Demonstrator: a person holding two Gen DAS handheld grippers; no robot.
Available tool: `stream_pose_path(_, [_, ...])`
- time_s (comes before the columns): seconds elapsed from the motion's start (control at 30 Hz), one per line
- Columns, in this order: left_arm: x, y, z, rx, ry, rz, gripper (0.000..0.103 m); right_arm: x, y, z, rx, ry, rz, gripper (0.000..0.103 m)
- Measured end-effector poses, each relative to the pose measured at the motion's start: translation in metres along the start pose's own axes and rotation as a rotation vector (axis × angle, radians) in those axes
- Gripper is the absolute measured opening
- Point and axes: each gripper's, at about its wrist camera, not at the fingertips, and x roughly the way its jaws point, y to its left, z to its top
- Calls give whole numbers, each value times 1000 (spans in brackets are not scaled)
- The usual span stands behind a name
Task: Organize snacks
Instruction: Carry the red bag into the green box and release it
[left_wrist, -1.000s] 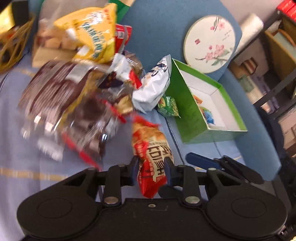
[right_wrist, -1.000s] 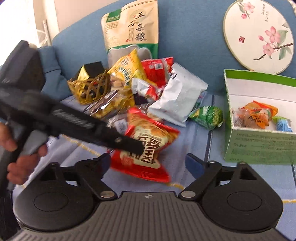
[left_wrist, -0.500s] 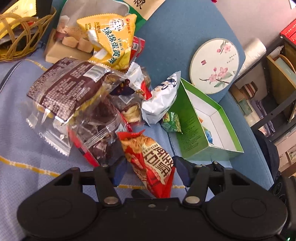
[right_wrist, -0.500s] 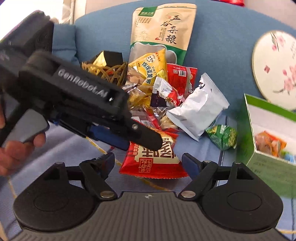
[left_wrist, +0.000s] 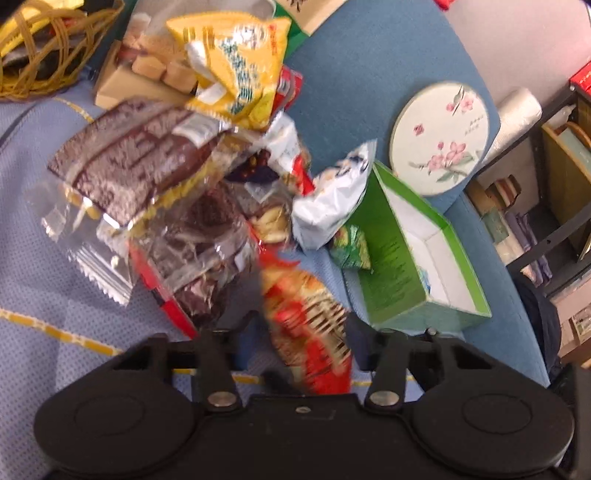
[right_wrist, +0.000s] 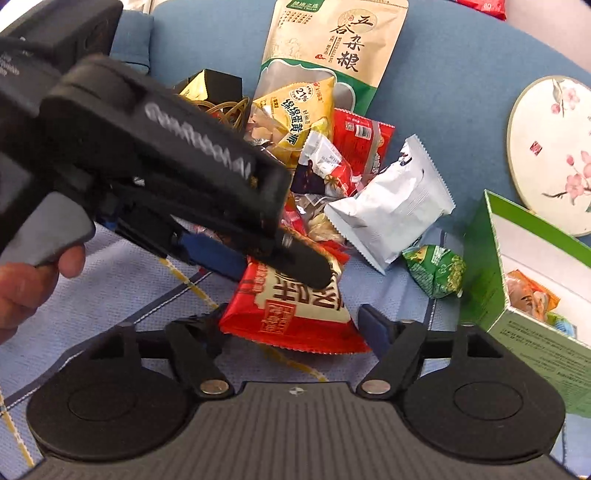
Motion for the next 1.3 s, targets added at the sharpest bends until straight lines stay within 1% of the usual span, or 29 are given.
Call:
stream_pose_path(0.03, [-1,1,0,-13,-9,-10,36,0,1,0,-10,5,-9,88])
stream_pose_path(0.07, [-3,-1,0,-13,-12,-4,31,-1,2,1,-14,2,-21,87])
stream_pose_path(0.13, [-11,-7,0,20,-38,-6,28,-5,3,2,-16,-4,-23,85])
stream_pose_path(0.17, [-16,-10,0,23,-54,-14,28,-9,3,4,-23,-18,-27,83])
stream_pose_path(0.3, [-34,-31,7,71,-109,-50,27,-29,-1,13,-29,-99,-44,81])
stream_pose_path(0.43, [-33,-60,22,121,-132,-80,27,-47,-17,22,-4,-175,-88,80])
stream_pose_path(0.5, [-21,-75,30,133,-122,-103,27,-52,-31,25,34,-199,-116,80])
stream_pose_path(0.67, [19,-121,44,242,-80,-142,27,-63,-74,24,134,-214,-215,80])
stream_pose_path(0.8, [58,-148,51,277,-34,-168,27,-62,-108,20,223,-194,-289,80])
stream_pose_path(0.87, [77,-160,52,318,-13,-166,27,-57,-123,17,275,-174,-325,79])
stream_pose_path(0.93, [94,-170,52,352,8,-164,26,-52,-136,14,322,-152,-351,79])
stream_pose_path(1.0, [107,-175,53,363,22,-166,26,-49,-144,10,356,-138,-380,79])
stream_pose_path(1.13, [127,-181,52,378,27,-156,26,-46,-155,2,406,-118,-424,79])
stream_pose_path(1.17, [130,-182,52,393,27,-142,29,-42,-157,0,408,-113,-434,80])
stream_pose_path(1.2, [133,-182,51,410,21,-110,38,-38,-157,-1,403,-106,-442,81])
stream_pose_path(1.23, [133,-181,50,424,4,-71,69,-38,-157,-6,397,-93,-447,84])
stream_pose_path(1.27, [132,-180,49,437,-18,-36,102,-33,-157,-9,390,-73,-445,93])
stream_pose_path(1.3, [126,-178,47,440,-49,-14,103,-28,-155,-9,384,-46,-435,100])
